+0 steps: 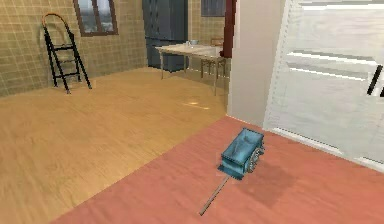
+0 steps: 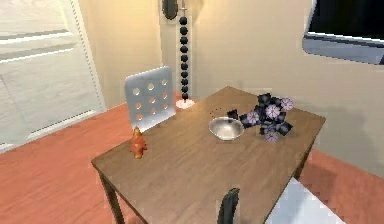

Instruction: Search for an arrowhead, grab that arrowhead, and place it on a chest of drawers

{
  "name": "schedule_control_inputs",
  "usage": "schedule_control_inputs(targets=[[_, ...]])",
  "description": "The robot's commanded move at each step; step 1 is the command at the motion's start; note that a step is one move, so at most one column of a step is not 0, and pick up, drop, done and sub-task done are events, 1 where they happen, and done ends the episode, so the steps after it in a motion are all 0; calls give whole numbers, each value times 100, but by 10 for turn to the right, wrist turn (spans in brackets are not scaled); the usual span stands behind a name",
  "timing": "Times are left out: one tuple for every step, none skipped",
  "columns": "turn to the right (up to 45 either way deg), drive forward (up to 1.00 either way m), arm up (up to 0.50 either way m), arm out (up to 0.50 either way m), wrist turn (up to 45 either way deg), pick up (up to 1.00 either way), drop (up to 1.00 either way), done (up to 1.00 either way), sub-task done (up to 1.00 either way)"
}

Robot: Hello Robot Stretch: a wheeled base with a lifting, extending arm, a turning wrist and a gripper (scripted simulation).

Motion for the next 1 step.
schedule_control_inputs(targets=[[-120, 0, 0, 0, 0, 0, 0, 0, 0]])
